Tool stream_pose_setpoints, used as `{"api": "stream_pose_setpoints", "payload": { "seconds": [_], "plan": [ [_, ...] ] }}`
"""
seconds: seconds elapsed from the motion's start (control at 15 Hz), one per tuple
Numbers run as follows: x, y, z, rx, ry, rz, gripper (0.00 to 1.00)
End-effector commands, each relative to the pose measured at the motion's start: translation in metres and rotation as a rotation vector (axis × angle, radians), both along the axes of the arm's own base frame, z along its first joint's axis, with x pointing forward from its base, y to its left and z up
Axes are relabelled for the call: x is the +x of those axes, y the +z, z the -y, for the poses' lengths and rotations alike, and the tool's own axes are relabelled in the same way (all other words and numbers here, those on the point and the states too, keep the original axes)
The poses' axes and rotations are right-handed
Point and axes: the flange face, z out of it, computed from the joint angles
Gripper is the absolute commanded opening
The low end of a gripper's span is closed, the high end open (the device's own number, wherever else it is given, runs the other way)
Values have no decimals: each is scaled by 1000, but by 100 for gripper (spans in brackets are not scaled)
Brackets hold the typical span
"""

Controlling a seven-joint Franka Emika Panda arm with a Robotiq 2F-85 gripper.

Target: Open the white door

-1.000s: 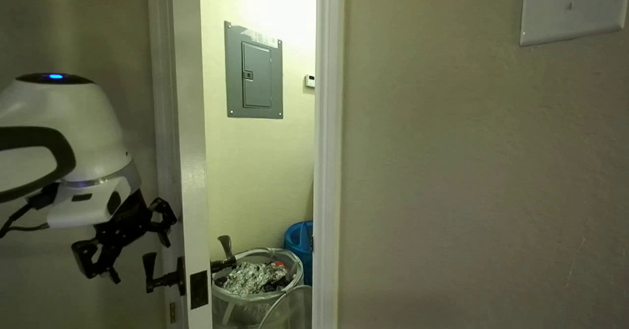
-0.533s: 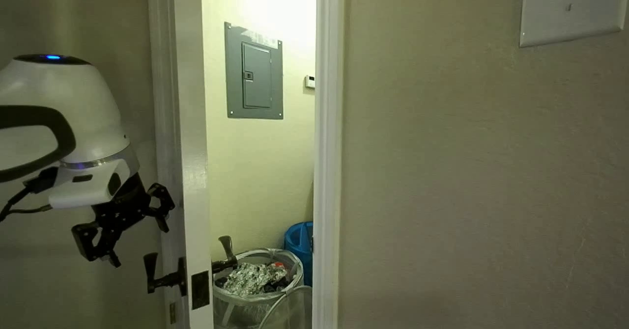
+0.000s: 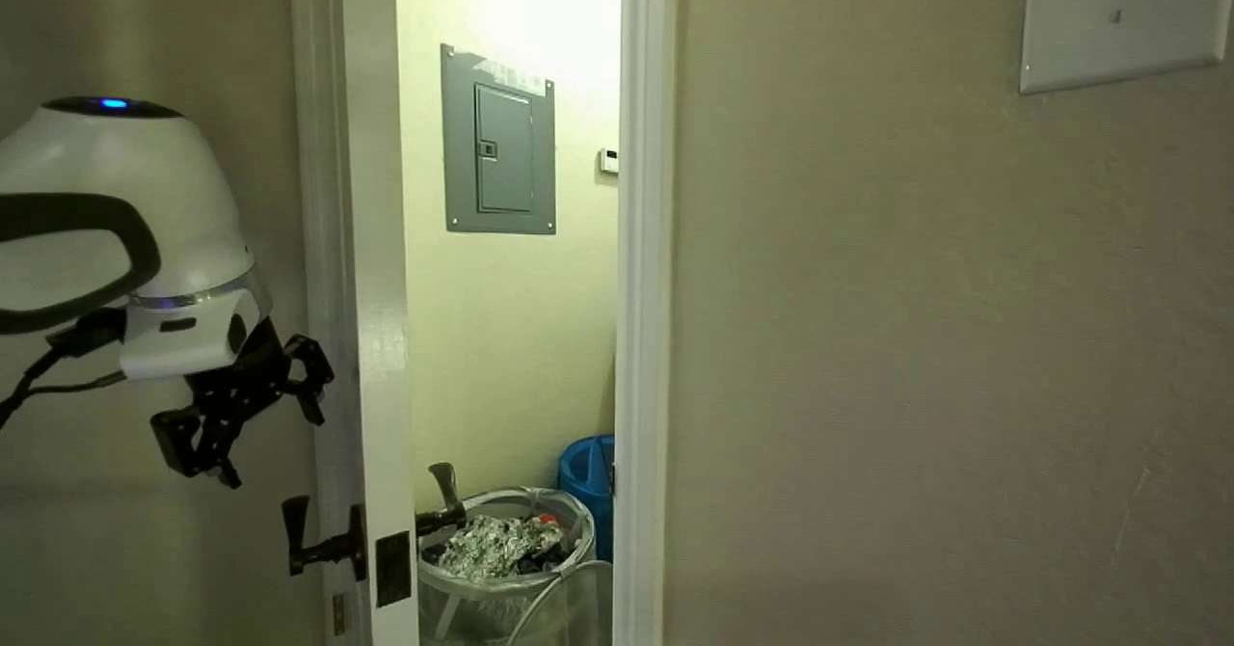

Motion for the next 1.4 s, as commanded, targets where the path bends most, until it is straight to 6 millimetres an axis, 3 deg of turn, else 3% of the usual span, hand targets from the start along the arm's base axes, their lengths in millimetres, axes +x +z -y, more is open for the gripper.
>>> {"api": "stream_pose_setpoints", "payload": {
  "seconds": [0.0,0.13,0.53,0.93,1.33],
  "plan": [
    [-8,27,-32,-4,129,11,100],
    [-22,39,-39,-24,191,-15,100],
    [-74,74,-11,-163,296,-133,100],
    [-124,103,44,-244,369,-161,100],
    [-141,109,103,-225,246,-158,100]
  ]
}}
